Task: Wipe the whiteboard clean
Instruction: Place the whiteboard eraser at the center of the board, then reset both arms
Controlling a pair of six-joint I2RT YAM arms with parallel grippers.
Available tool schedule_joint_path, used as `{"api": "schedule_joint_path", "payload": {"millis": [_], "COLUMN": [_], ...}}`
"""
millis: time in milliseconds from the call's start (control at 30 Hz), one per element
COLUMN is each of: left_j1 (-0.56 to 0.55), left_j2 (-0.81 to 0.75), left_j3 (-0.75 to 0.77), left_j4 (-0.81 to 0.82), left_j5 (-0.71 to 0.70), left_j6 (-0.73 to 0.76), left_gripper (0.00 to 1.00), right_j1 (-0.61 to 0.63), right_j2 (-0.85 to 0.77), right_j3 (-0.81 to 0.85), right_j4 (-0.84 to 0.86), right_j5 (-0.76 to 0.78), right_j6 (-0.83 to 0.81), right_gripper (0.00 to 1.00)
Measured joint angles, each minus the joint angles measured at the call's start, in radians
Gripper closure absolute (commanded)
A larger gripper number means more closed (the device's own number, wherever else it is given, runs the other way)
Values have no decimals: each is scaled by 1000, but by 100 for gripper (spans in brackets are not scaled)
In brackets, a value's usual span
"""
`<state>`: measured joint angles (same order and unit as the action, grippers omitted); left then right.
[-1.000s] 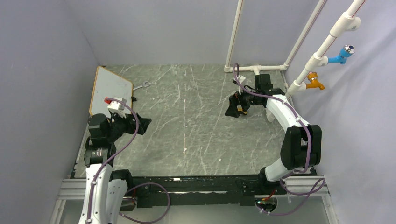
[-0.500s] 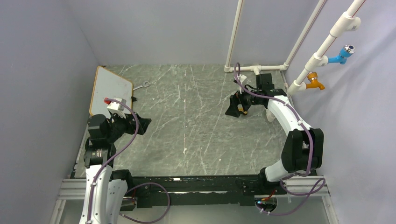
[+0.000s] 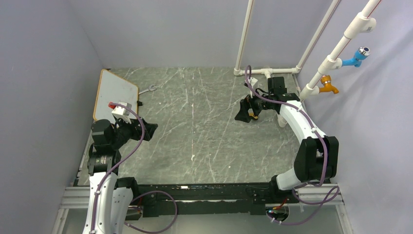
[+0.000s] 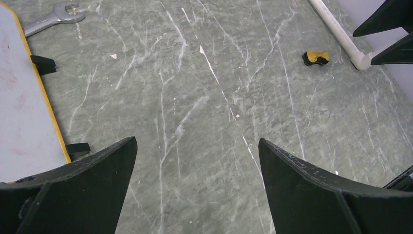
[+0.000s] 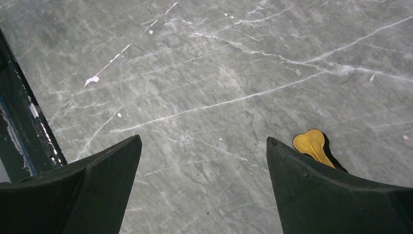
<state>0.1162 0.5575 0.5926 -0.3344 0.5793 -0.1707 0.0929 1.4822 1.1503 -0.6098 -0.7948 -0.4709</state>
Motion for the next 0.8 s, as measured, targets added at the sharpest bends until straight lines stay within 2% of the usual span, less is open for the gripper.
{"api": "schedule_joint_path", "payload": {"millis": [800], "left_j1": [0], "left_j2": [0], "left_j3": [0], "left_j4": [0], "left_j5": [0], "left_j6": [-2], "left_gripper": [1], "right_j1": [0], "right_j2": [-12], "right_j3": [0], "right_j4": [-1], "right_j5": [-2], "right_j6": [0], "right_gripper": [0]}}
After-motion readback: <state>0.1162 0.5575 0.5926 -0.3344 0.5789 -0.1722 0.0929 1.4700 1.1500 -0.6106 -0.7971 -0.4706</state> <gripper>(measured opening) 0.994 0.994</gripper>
